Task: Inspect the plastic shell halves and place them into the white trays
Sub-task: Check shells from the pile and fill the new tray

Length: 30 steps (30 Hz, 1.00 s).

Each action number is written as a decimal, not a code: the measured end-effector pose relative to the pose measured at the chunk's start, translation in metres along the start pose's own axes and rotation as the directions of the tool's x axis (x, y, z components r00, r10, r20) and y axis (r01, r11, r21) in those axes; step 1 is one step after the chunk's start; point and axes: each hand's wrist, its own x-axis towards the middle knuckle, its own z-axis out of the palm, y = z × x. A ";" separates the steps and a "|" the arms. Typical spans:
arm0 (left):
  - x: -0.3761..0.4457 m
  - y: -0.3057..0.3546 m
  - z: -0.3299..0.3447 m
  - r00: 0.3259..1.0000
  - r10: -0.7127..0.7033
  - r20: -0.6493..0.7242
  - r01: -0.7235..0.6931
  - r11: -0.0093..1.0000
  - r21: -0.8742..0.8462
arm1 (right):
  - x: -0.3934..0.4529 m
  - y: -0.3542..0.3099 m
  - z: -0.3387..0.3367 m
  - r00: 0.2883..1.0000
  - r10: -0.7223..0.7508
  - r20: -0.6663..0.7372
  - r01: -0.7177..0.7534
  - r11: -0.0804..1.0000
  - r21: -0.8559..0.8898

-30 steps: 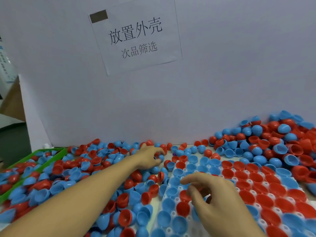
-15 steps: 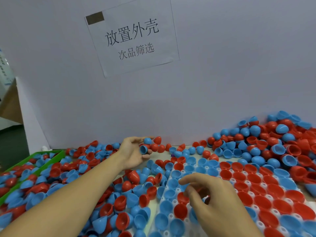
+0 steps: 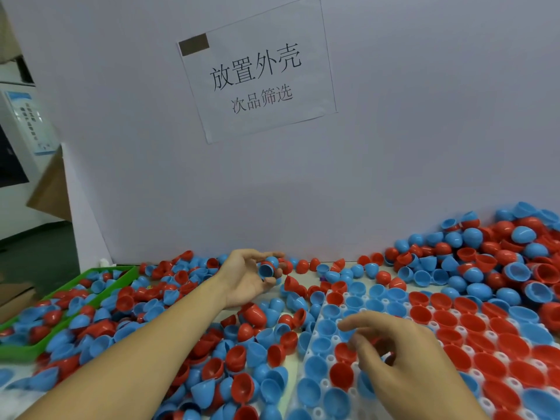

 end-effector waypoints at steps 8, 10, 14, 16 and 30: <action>-0.006 -0.003 -0.013 0.966 0.238 -0.104 -0.151 0.839 0.522 | 0.001 0.000 0.001 1.000 -0.002 0.008 0.002 1.000 -0.022; -0.011 -0.003 -0.016 0.926 0.371 -0.067 -0.164 0.557 0.814 | 0.000 -0.001 0.000 1.000 -0.003 0.010 0.003 1.000 -0.024; -0.024 0.001 -0.019 0.894 0.443 0.069 -0.207 0.273 0.939 | 0.001 -0.003 0.000 0.999 0.009 0.041 -0.007 0.999 -0.048; -0.036 0.010 -0.019 0.877 0.470 0.099 -0.226 0.222 0.949 | 0.001 -0.003 0.000 0.998 0.022 0.060 -0.018 0.998 -0.068; -0.154 0.130 -0.202 0.448 0.527 -0.723 0.573 0.452 0.684 | 0.004 0.006 0.014 0.999 0.041 0.026 -0.036 0.988 -0.147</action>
